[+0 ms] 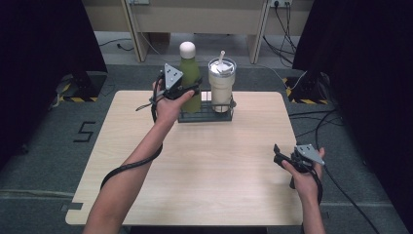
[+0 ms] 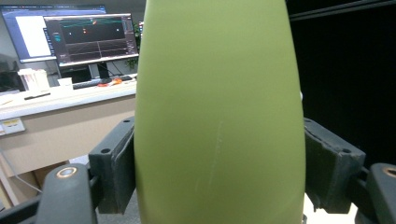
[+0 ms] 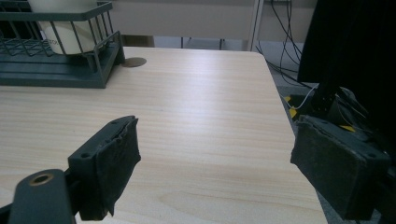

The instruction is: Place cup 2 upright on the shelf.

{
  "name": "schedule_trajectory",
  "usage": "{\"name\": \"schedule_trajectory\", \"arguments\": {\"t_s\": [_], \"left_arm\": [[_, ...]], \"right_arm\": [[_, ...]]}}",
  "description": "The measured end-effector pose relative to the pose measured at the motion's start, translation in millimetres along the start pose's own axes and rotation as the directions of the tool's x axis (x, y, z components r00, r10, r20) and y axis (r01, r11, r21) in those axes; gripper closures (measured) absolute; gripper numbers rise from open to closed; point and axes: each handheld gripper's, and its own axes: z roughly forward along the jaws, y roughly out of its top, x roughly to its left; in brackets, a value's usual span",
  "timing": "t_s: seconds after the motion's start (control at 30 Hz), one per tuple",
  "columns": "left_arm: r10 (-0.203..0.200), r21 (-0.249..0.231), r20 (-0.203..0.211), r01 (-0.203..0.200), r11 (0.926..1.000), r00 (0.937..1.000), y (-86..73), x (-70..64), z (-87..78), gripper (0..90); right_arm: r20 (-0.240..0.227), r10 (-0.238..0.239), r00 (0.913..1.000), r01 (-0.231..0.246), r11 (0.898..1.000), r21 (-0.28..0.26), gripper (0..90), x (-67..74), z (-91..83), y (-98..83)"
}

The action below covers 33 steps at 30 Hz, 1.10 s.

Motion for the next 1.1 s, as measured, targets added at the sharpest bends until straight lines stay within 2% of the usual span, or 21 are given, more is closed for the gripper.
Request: {"name": "schedule_trajectory", "arguments": {"t_s": [0.97, 1.1], "left_arm": [[-0.012, 0.017, -0.053, 0.013, 0.9998, 0.9985, 5.6, 18.4, 24.6, 22.8], [-0.001, 0.016, -0.058, 0.002, 0.9999, 0.9983, 6.0, 20.6, 28.1, 22.9]], "right_arm": [[-0.002, -0.001, 1.0000, 0.001, 1.000, 0.005, 14.8, -0.3, 1.3, -1.3], [-0.003, -0.002, 1.0000, 0.002, 1.000, 0.004, 14.8, -0.5, 1.1, -1.2]]}}
